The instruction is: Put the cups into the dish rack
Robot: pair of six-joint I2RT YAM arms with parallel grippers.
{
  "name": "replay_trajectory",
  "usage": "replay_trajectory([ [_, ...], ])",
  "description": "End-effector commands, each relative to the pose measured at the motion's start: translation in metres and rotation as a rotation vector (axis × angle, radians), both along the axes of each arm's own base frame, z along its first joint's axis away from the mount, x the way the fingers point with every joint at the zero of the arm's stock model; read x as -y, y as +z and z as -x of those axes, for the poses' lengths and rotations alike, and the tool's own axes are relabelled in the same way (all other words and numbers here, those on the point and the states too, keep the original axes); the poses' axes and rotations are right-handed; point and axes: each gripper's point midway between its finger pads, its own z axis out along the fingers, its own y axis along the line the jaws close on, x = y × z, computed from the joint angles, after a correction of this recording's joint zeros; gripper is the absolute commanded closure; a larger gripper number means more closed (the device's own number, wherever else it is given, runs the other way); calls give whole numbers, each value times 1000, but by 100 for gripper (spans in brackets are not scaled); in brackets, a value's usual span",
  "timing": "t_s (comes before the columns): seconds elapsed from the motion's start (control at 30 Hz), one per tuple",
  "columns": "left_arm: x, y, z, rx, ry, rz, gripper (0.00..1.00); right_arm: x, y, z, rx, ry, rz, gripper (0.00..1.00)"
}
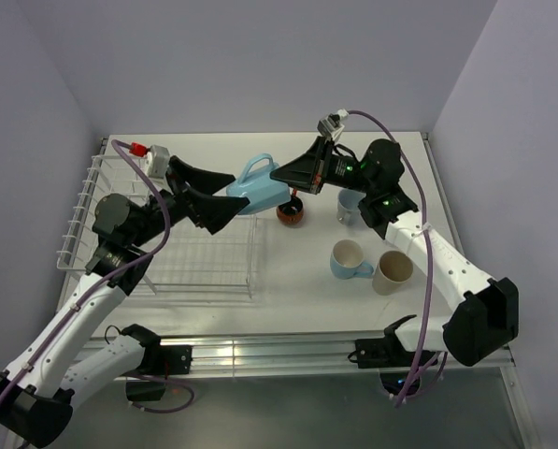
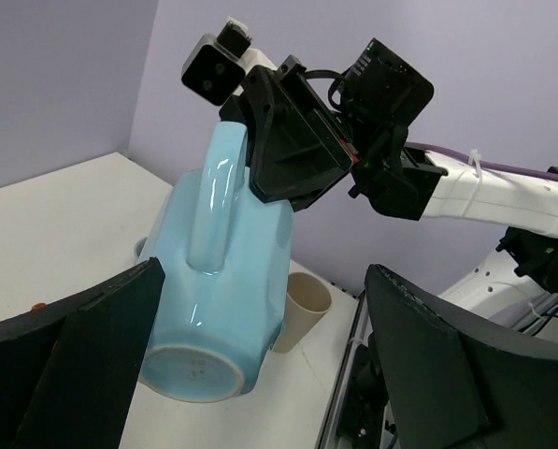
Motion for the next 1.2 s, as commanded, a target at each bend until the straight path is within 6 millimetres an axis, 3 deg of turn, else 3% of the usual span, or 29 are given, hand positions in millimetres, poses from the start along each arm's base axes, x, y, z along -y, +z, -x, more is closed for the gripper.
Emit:
replay_trajectory([
  [0.0, 9, -4, -1, 1, -2, -22, 4, 9, 57, 24, 137, 68, -182, 100],
  [0.3, 1, -20, -34, -67, 175, -52, 5, 14, 61, 35, 141, 96, -210, 100],
  [0.53, 5, -26, -33, -81, 162, -69, 5, 19, 64, 34, 148, 87, -213, 100],
  [0.83, 20, -27, -16, -62, 56, -87, 6, 14, 54, 24, 116, 86, -212, 100],
  [1.17, 27, -33, -13, -62, 46, -109, 7, 15, 51, 18, 97, 81, -211, 100],
])
